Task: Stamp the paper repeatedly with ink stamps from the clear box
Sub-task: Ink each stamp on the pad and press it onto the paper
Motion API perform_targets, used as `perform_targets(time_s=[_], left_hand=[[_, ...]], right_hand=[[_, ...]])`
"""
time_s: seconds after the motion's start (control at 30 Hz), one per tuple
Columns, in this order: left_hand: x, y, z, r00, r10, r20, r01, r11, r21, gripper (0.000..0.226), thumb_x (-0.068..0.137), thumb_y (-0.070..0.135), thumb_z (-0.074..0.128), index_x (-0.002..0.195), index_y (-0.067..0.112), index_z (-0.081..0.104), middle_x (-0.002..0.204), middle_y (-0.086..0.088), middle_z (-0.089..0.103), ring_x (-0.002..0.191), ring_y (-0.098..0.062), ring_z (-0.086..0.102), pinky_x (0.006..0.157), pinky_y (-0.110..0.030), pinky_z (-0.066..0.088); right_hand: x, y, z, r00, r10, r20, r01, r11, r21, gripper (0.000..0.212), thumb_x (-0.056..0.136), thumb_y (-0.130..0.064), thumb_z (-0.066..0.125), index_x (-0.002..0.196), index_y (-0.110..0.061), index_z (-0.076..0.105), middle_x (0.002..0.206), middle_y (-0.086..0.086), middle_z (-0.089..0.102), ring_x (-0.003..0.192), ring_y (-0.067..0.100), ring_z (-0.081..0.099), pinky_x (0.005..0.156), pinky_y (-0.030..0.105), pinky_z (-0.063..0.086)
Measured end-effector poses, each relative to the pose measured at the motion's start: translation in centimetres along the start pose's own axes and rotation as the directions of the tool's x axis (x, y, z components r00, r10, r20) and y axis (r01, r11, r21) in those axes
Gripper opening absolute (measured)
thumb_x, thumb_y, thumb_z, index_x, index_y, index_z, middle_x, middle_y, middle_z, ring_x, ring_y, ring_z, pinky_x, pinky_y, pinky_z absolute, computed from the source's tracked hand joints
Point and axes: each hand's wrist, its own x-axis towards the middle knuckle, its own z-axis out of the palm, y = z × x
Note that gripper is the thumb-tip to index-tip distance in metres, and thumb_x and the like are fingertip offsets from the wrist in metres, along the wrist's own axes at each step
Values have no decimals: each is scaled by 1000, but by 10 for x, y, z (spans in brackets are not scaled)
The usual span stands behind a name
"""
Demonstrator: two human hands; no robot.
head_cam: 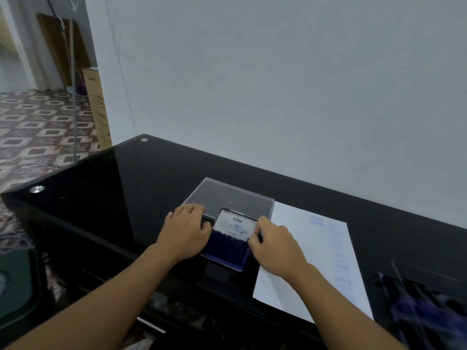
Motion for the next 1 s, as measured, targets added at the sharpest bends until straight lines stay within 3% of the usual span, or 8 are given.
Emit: perform_targets(time_s=[0.1, 0.3, 0.43, 0.5, 0.6, 0.8, 1.0], left_hand=[[11, 34, 4, 996, 88, 22, -88, 996, -15, 42, 96, 34, 44, 135, 16, 48, 144, -2, 48, 134, -23, 39, 112, -41, 32], [34, 94, 25, 974, 213, 83, -211, 977, -32, 45, 96, 32, 43, 137, 14, 47, 145, -3, 47, 136, -23, 35, 112, -43, 31], [49, 129, 46, 958, 266, 106, -262, 964, -45, 39, 95, 31, 42, 125, 9, 52, 134, -7, 53, 125, -27, 43, 105, -45, 37], [57, 143, 57, 946, 303, 113, -298, 953, -61, 44, 93, 32, 40, 127, 7, 52, 137, -9, 53, 126, -27, 44, 106, -46, 37], [70, 158, 71, 935, 327, 135, -322, 945, -63, 43, 96, 26, 43, 134, 8, 49, 143, -8, 48, 133, -27, 40, 111, -45, 33], [97, 170, 95, 929, 338, 149, -334, 941, -50, 43, 90, 31, 38, 123, 8, 53, 131, -7, 53, 126, -27, 43, 106, -44, 36], [100, 173, 112, 924, 325, 199, -333, 943, 8, 41, 97, 27, 39, 133, 8, 47, 149, -11, 37, 138, -28, 27, 112, -48, 21]], right_hand=[[-5, 31, -16, 996, 87, -16, -87, 996, -16, 16, 99, -28, 52, 87, -19, 48, 75, 1, 62, 68, 21, 61, 65, 42, 55], [-12, 93, -52, 971, 237, -6, -237, 971, -23, 17, 96, -25, 51, 82, -16, 47, 82, 4, 68, 72, 24, 64, 60, 36, 49], [-7, 127, -70, 956, 292, -22, -293, 956, -31, 17, 95, -26, 54, 82, -16, 47, 76, 0, 62, 62, 19, 55, 56, 34, 45], [-1, 137, -76, 956, 293, -7, -293, 955, -33, 17, 98, -26, 54, 85, -17, 48, 75, -8, 56, 61, 16, 55, 55, 30, 44], [12, 147, -81, 958, 288, 9, -288, 957, -31, 16, 100, -26, 54, 88, -17, 49, 79, -2, 60, 63, 16, 54, 58, 30, 43], [42, 156, -77, 971, 235, 35, -233, 972, -43, 15, 98, -26, 54, 87, -18, 51, 87, 5, 65, 67, 19, 57, 60, 33, 45], [68, 160, -72, 980, 196, 27, -194, 979, -56, 16, 96, -27, 58, 86, -16, 51, 83, 6, 63, 64, 19, 53, 58, 33, 43]])
